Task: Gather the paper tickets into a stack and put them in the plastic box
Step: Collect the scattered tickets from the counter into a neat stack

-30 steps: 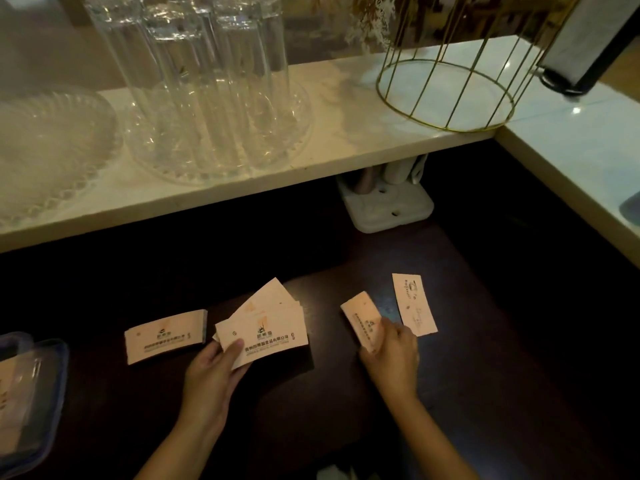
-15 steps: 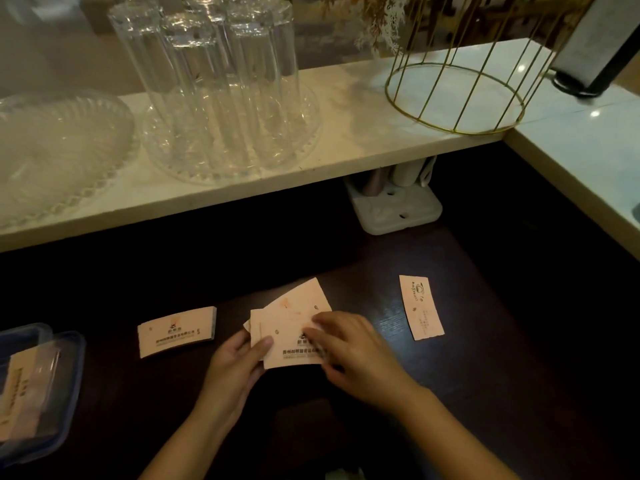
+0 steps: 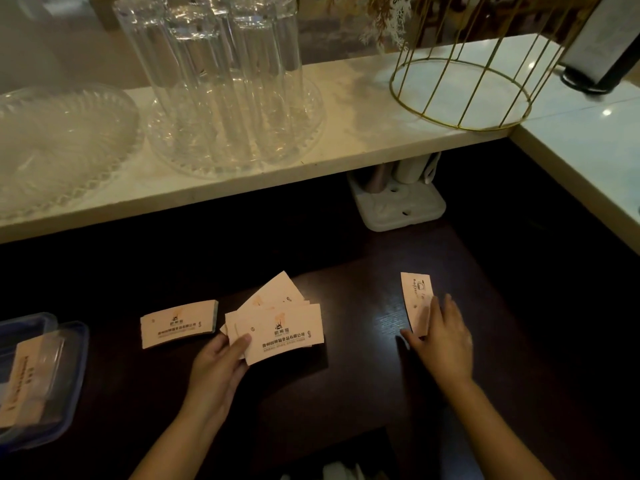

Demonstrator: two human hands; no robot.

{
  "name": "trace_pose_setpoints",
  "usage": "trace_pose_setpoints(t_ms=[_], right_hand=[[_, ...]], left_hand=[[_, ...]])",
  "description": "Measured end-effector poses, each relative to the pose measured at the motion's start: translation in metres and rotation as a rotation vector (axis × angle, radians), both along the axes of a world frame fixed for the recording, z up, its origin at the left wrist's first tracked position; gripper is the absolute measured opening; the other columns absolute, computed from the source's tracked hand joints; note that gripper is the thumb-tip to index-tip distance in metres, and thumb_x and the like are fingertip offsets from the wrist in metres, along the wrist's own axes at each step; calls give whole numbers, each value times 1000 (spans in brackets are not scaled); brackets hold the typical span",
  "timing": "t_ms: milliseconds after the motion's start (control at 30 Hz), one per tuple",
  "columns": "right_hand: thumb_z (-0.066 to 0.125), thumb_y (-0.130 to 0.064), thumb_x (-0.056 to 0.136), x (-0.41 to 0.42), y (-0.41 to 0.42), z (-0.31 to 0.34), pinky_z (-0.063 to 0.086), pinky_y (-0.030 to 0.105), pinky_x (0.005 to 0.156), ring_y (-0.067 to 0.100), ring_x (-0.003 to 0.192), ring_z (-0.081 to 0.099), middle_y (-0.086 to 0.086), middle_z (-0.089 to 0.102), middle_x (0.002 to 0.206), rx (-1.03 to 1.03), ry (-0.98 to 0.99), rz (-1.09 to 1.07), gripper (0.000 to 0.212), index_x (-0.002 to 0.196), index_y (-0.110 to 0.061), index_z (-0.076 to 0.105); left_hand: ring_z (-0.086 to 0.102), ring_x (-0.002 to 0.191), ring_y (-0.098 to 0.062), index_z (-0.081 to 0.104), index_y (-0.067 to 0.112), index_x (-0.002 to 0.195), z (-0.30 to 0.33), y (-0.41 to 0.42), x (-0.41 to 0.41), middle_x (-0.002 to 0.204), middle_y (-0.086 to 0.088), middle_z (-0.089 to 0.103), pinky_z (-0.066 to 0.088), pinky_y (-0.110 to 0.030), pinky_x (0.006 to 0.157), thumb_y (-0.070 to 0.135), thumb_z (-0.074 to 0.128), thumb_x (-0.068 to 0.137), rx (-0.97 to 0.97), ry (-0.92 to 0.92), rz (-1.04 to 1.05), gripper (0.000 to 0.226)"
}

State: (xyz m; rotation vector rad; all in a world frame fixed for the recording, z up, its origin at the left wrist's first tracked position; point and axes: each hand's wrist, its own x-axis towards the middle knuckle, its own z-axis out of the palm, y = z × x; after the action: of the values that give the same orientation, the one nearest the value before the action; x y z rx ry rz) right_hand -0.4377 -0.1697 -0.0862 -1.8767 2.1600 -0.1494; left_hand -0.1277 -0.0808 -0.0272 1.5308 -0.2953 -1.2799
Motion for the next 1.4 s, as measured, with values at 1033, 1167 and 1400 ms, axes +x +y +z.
trace_pose_setpoints(t_ms=[1033,1167,1400], right_hand=[[58,-1,86,92,15,71,49,11,46,0,54,62,0,67,72,-195,-1318,-268,14,80,-13,61],[57,-7,87,91,17,81,51,17,48,13,66,65,3,71,77,-135,-1471,-310,13,81,-17,62],[64,-4,81,143,30,86,51,23,61,15,71,61,10,67,78,33,-1033,82,18,75,-20,61]], left_hand=[[62,99,-20,52,10,121,9,19,21,105,-10,66,47,-37,87,7,54,86,-69,14,166,35],[64,94,-16,59,17,108,13,25,29,100,-6,68,49,-32,80,8,53,87,-97,-4,183,24],[69,92,-18,60,18,109,18,29,21,98,-6,74,57,-22,66,12,56,84,-163,-55,22,26]])
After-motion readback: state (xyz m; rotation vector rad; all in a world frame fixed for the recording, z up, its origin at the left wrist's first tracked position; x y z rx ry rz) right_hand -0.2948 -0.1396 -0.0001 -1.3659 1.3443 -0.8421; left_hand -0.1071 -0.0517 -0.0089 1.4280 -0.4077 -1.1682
